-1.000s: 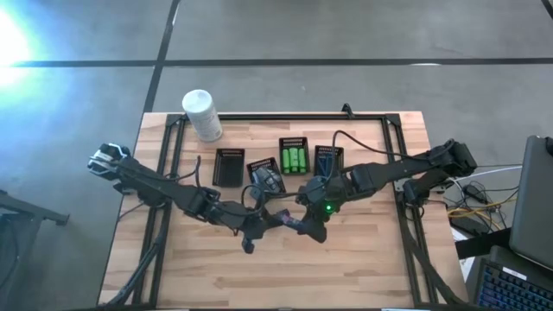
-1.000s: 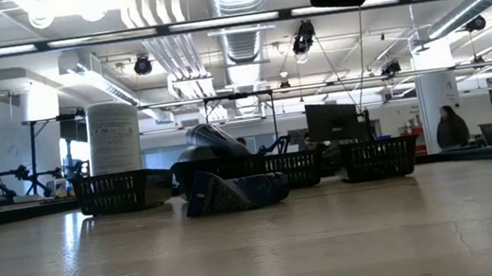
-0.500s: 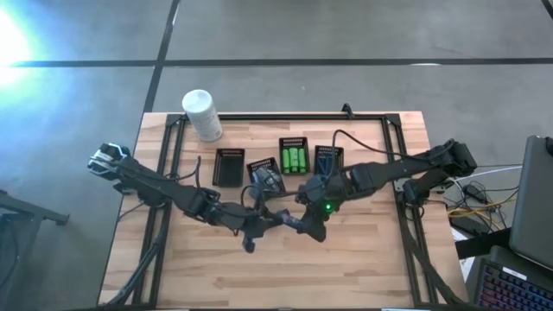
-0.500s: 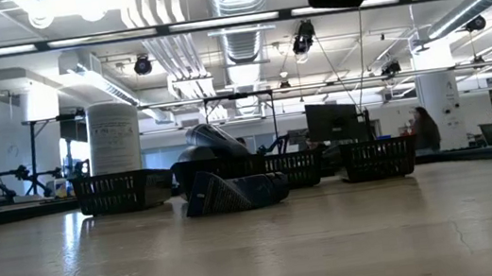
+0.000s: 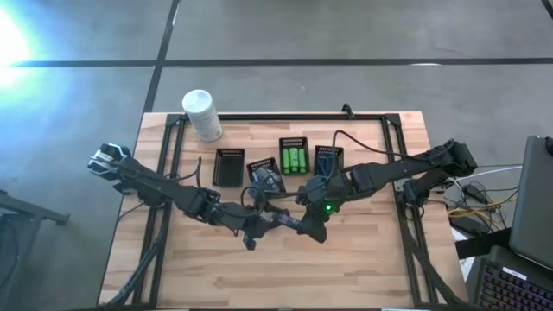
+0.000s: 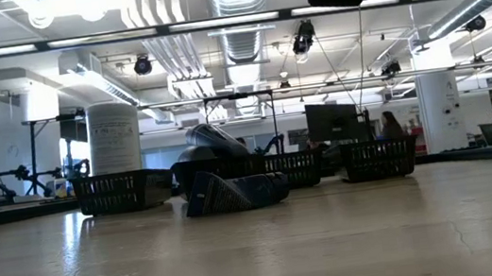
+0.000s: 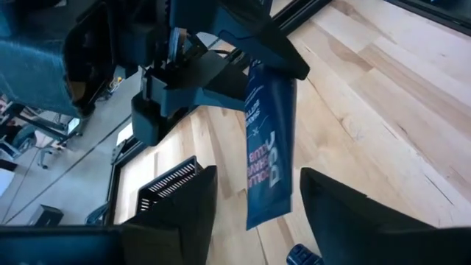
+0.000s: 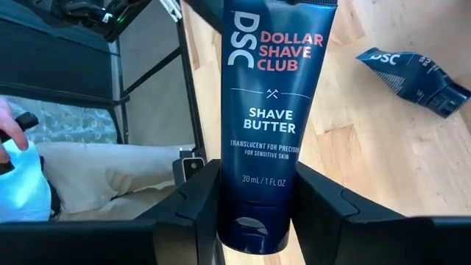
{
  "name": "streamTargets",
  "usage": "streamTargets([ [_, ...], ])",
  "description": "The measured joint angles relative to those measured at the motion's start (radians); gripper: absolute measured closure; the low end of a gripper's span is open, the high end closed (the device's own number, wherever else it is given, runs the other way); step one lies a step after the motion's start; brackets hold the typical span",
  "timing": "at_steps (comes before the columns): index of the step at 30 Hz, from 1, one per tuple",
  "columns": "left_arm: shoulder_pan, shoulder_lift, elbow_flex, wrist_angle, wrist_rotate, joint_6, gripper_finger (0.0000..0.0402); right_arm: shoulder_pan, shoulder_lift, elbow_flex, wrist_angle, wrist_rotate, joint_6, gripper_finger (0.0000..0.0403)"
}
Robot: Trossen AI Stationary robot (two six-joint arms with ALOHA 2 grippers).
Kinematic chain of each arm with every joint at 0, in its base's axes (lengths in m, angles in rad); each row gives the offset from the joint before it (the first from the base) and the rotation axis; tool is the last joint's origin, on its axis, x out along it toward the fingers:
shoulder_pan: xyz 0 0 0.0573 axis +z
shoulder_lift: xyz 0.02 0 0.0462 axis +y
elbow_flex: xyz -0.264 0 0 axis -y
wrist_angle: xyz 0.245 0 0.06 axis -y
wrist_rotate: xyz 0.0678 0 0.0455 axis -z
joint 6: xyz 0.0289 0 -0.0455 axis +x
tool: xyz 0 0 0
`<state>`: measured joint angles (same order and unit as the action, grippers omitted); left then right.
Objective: Pick & Place Travel size toiletries
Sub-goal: Put the right shaving cream into the far left bin
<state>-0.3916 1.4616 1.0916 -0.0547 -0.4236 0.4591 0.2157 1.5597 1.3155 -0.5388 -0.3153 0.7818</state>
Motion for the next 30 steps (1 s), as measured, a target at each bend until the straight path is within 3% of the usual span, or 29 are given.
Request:
streamTargets([
  [7,0.001,0.021,0.000,-0.002,0.004,-0.005,0.0229,0.000,0.000,0.000,0.000,-0.001,0.000,0.0283],
  [20,-0.001,0.033,0.002,0.002,0.003,-0.012,0.0386,0.000,0.000,-0.001,0.000,-0.015,0.005,0.0277],
  [23,-0.002,0.032,0.003,-0.003,-0.004,-0.036,0.0394,0.000,0.000,-0.001,0.000,-0.019,0.007,0.0277],
  [30,-0.014,0.022,0.014,-0.123,-0.069,-0.128,0.0398,-0.002,0.000,0.001,-0.009,0.010,0.011,0.0208],
])
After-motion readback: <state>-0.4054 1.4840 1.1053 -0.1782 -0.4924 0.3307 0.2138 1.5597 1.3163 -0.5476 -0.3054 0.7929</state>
